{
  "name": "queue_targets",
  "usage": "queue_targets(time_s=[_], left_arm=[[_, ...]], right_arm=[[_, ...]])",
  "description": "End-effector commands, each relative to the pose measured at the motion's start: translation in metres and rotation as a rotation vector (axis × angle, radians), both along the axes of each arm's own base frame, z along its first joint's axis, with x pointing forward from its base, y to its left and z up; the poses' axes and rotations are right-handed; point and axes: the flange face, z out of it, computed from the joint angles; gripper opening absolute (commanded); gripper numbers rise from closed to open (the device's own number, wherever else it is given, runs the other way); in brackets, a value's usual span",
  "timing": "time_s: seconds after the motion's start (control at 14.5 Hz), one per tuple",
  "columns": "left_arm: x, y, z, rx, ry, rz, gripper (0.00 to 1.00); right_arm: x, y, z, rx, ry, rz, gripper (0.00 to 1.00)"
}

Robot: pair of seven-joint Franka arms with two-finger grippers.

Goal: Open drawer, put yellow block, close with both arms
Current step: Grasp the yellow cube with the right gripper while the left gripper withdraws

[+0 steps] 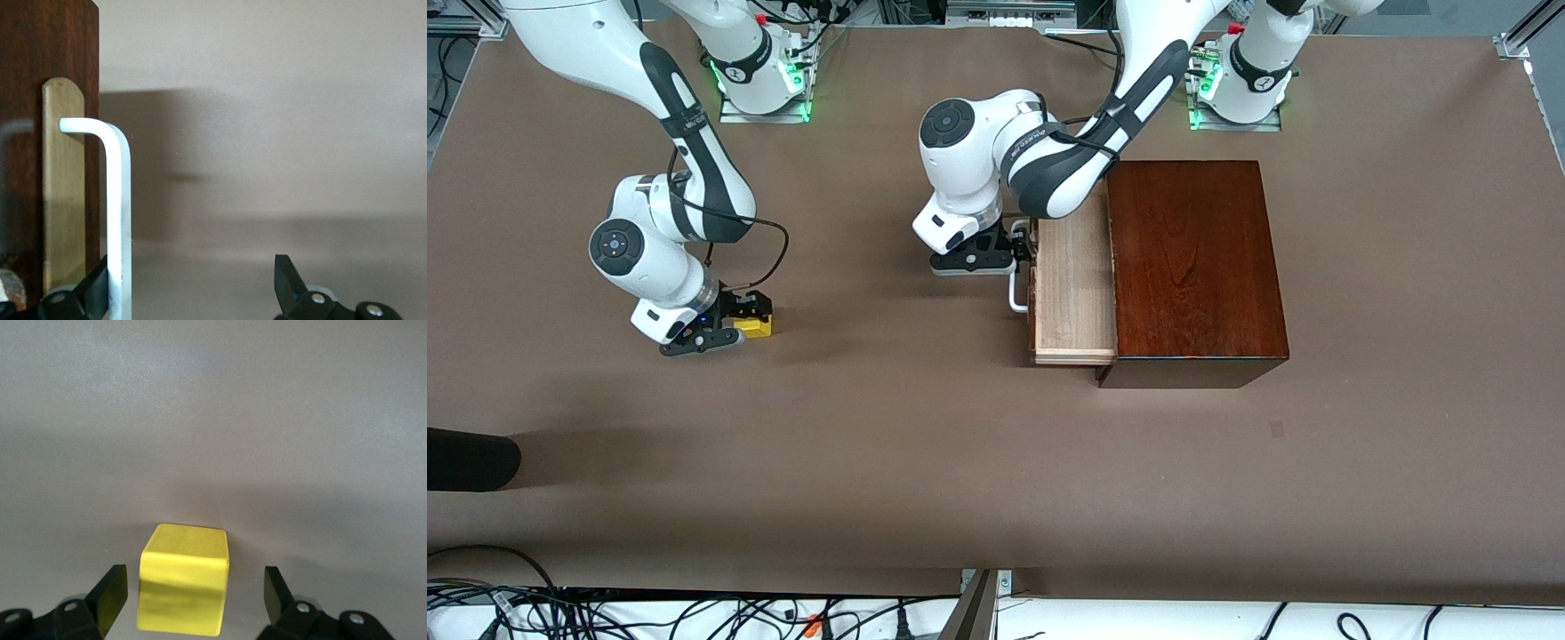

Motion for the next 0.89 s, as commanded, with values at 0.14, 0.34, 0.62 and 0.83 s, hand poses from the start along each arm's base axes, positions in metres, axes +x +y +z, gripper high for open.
queue_targets(time_s=[0.14, 0.34, 0.62, 0.83], left_arm=[[-0.021, -0.036, 0.015, -0.057, 0.046, 0.008, 1.00], [-0.024, -0.024, 0.024, 0.029, 0.074, 0.015, 1.00], [-0.035, -0.017, 0.072, 0.041, 0.097, 0.034, 1.00], [-0.017, 0.010, 0.152, -0.042, 0.144, 0.127, 1.00]], right_arm=[[-0.001, 0.002, -0.002, 0.018, -0.010, 0.003, 0.76], [-0.001, 0.002, -0.002, 0.018, -0.010, 0.003, 0.65], [-0.001, 0.002, -0.002, 0.018, -0.010, 0.002, 0.52], [0.002, 0.003, 0.002, 0.019, -0.015, 0.001, 0.50]])
